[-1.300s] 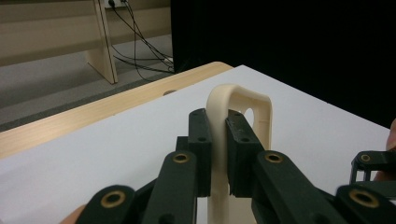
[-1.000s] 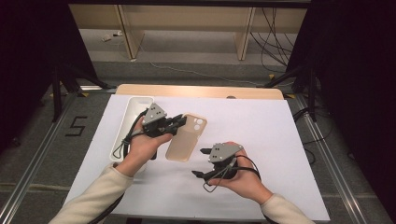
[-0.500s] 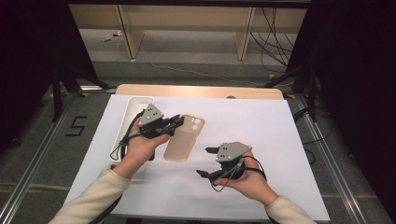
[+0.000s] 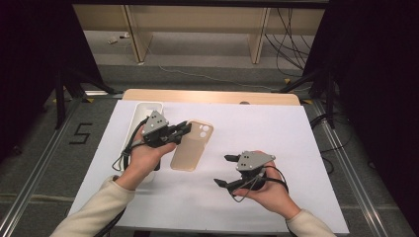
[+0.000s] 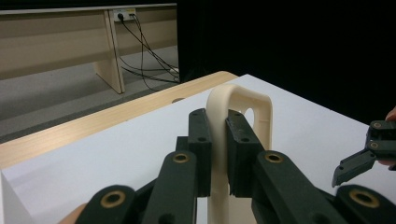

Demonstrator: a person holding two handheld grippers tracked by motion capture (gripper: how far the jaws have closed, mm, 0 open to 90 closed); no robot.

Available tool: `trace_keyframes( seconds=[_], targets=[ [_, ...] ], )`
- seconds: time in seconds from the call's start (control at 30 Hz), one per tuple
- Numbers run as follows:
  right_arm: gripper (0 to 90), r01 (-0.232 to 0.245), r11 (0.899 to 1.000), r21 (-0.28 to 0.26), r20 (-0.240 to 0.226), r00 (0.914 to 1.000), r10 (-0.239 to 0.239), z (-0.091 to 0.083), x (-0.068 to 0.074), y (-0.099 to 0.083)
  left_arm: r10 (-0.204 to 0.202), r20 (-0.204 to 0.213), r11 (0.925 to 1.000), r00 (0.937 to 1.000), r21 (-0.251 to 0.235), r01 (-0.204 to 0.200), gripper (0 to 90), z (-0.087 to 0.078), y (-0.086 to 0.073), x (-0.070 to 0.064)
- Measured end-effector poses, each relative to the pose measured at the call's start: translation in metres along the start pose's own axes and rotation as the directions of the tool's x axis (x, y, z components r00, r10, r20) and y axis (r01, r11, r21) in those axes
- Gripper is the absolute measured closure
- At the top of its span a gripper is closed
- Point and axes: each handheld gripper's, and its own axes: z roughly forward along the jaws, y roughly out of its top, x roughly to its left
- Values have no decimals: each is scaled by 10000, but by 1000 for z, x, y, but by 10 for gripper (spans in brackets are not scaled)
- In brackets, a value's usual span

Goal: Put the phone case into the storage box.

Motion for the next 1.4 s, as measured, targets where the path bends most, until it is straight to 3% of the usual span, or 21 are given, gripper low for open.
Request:
trace_keyframes(
  seconds=[0.4, 1.17, 1.4],
  targets=[
    [203, -322, 9989, -329, 235, 9992, 330, -15, -5, -8, -44, -95, 10000, 9999, -80, 44, 819, -6, -1, 4],
    [195, -593, 9974, -416, 875, 9942, 628, -38, -14, -22, 71, -157, 9999, 9999, -111, -73, 819, -8, 1, 5],
    [192, -610, 9972, -423, 1085, 9919, 653, -42, -15, -26, 399, -172, 9990, 9991, -194, -402, 819, -7, 1, 6]
  ],
)
